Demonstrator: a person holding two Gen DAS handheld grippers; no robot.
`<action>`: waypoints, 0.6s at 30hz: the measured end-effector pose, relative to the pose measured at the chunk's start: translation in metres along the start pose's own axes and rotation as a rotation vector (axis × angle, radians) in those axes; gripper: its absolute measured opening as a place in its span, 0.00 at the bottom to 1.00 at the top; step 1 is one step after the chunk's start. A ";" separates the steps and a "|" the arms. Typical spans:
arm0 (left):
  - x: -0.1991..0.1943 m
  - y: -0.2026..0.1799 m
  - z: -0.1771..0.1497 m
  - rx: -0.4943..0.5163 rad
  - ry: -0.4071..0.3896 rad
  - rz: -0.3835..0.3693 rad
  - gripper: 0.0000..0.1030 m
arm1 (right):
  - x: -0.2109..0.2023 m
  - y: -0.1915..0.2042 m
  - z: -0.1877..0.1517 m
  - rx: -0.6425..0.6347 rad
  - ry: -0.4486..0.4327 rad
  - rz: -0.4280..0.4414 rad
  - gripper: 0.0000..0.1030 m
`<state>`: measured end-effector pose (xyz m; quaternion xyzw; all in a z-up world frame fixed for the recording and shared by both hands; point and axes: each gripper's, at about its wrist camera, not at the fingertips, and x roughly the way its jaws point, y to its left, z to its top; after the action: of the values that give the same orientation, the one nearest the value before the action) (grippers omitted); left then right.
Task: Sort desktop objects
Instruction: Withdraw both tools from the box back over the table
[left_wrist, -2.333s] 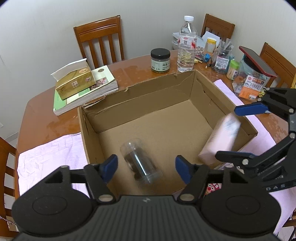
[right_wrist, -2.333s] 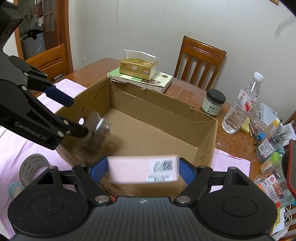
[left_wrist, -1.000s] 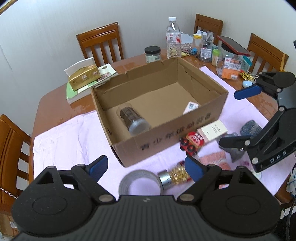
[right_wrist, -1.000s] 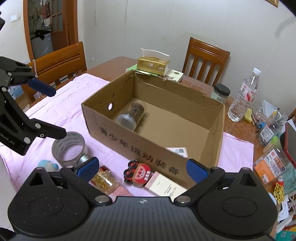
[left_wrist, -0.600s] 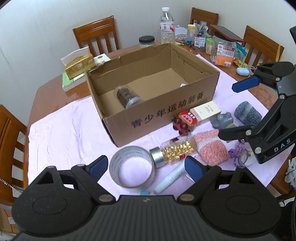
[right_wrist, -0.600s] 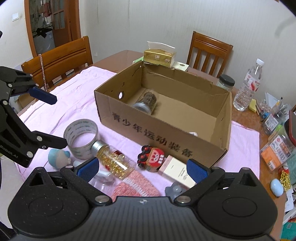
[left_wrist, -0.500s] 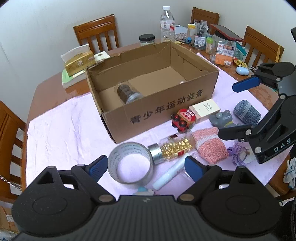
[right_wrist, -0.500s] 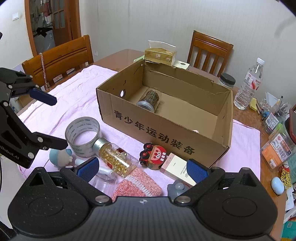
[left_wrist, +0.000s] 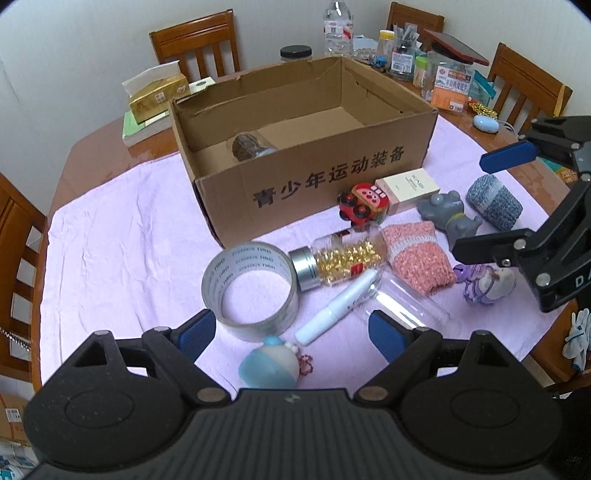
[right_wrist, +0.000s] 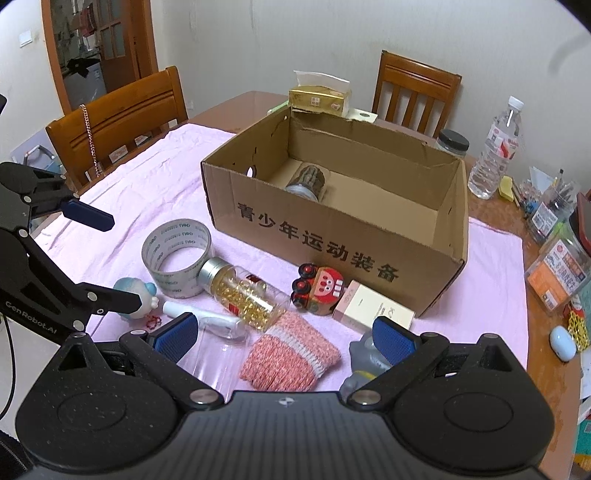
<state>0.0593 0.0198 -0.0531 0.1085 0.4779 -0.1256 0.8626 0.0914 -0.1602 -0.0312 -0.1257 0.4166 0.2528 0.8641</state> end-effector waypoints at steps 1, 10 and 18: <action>0.001 0.000 -0.002 -0.004 0.002 -0.005 0.87 | 0.000 0.001 -0.002 0.001 0.004 0.000 0.99; 0.008 0.005 -0.020 -0.053 0.020 -0.027 0.87 | 0.002 0.006 -0.014 0.025 0.040 0.001 0.99; 0.020 0.012 -0.038 -0.063 0.011 -0.018 0.87 | 0.006 0.010 -0.026 0.032 0.071 -0.009 0.99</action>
<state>0.0426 0.0406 -0.0891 0.0776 0.4872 -0.1174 0.8619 0.0719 -0.1608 -0.0515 -0.1227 0.4503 0.2374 0.8520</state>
